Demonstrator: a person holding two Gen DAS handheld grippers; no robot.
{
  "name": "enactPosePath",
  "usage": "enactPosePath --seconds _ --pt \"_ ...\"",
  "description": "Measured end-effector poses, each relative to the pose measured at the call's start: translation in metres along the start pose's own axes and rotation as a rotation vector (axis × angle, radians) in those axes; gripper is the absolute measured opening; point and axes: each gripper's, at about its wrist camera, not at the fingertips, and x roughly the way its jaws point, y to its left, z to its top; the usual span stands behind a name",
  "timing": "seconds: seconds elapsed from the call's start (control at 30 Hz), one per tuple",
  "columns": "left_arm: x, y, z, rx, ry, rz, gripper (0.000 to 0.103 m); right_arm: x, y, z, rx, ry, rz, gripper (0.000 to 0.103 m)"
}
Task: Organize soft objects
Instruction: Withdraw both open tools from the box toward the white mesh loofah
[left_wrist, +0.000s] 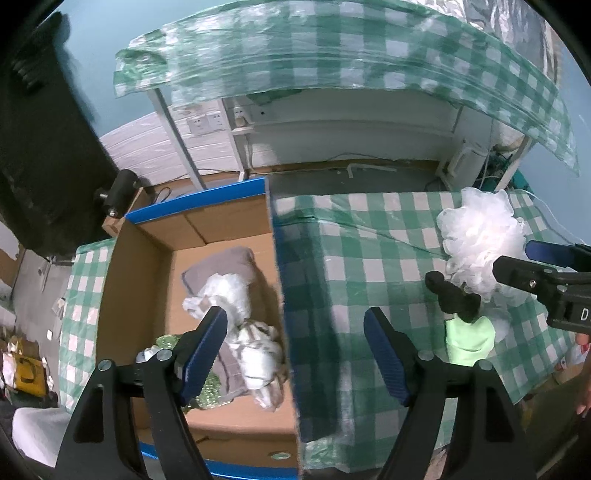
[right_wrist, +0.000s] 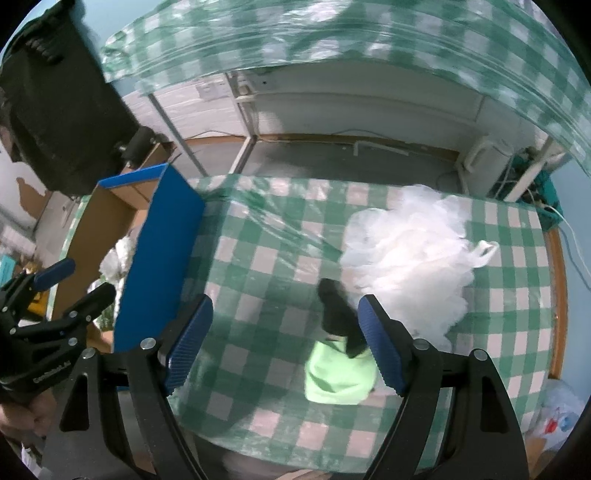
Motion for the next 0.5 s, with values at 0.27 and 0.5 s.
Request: enactPosePath --seconds 0.27,0.5 --pt "0.008 -0.030 0.010 0.040 0.019 -0.022 0.078 0.004 -0.035 -0.005 0.057 0.016 -0.007 0.082" --pt "0.021 -0.058 0.017 0.072 0.049 -0.037 0.078 0.007 -0.071 -0.009 0.134 0.030 0.000 0.085"
